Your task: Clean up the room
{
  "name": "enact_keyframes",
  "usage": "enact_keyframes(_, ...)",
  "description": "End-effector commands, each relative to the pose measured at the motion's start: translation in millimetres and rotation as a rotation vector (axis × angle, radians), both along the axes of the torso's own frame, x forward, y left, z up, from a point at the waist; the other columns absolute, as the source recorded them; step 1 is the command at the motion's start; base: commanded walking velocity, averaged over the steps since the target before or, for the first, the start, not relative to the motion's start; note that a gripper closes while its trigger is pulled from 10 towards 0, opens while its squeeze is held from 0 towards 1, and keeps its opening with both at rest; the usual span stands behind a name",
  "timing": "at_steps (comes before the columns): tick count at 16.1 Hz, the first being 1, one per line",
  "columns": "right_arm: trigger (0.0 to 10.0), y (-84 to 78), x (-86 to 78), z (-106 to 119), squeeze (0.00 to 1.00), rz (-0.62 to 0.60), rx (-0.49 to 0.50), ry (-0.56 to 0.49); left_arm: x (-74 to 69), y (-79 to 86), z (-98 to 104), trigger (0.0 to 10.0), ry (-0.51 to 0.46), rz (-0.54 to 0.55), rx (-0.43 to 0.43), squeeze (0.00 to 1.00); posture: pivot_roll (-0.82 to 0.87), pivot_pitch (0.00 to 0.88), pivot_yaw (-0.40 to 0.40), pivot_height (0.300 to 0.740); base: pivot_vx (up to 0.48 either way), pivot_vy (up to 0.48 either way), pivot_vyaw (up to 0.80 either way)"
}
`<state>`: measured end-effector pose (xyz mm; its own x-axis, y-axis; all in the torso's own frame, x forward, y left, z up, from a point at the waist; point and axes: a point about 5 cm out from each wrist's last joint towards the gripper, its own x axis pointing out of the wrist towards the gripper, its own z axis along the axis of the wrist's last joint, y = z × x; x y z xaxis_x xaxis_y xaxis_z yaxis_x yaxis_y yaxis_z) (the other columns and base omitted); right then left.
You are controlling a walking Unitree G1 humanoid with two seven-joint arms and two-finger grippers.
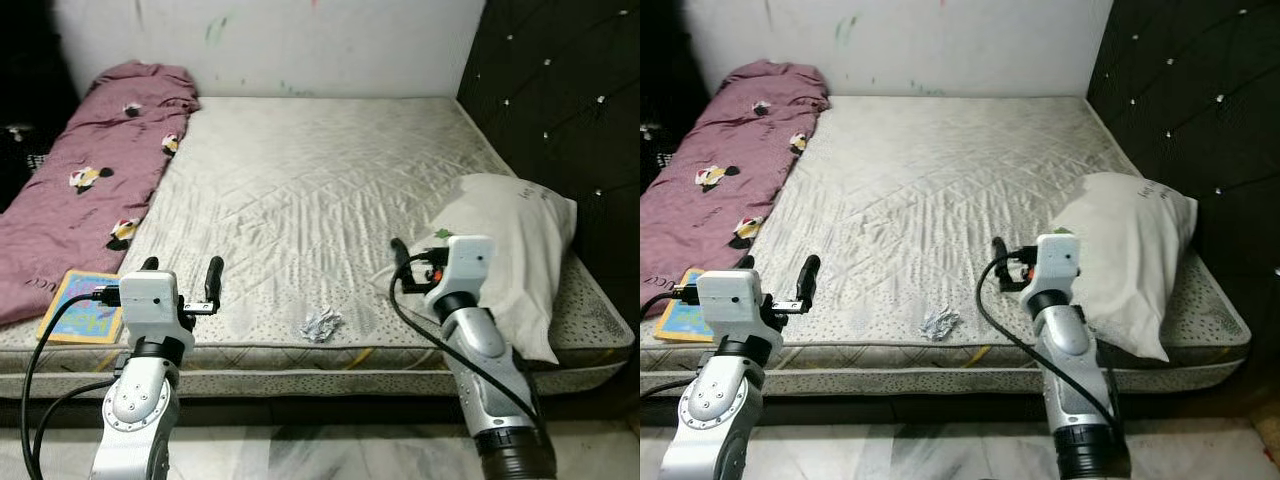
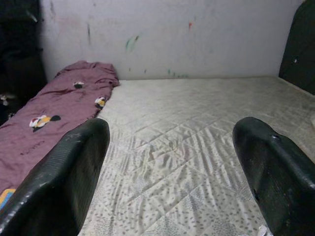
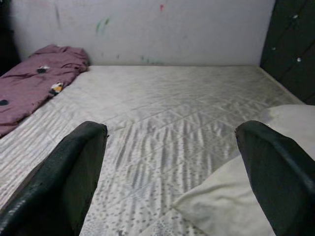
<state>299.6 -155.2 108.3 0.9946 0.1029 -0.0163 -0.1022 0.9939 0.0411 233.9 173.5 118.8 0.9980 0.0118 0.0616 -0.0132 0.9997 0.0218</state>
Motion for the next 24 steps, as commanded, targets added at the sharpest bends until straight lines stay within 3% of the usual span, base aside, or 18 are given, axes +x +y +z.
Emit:
enact_keyframes(1,10.0,-3.0,-0.2,-0.5,0.0,-0.012,-0.001,-0.006,0.0,-1.3,1.4,10.0,-0.012,-0.012,-0.007,0.0,-0.03,0.0,-0.004,0.74,0.356,0.0,0.0)
enact_keyframes(4,10.0,-5.1,-1.0,-3.9,0.0,-0.014,-0.002,0.011,-5.4,0.4,-8.1,10.0,0.026,0.026,-0.03,0.0,-0.04,0.0,-0.002,0.74,0.368,0.0,0.0)
enact_keyframes(18,10.0,-8.0,1.3,-7.3,0.0,-0.026,0.0,0.027,-3.5,-4.2,-8.5,10.0,0.028,-0.003,-0.043,0.0,-0.04,0.0,-0.02,0.74,0.376,0.0,0.0)
enact_keyframes(24,10.0,-7.3,4.2,-5.5,0.0,-0.028,0.005,0.027,2.5,-3.0,-8.0,10.0,0.045,0.027,0.011,0.0,-0.03,0.02,-0.018,0.74,0.0,0.0,-0.18)
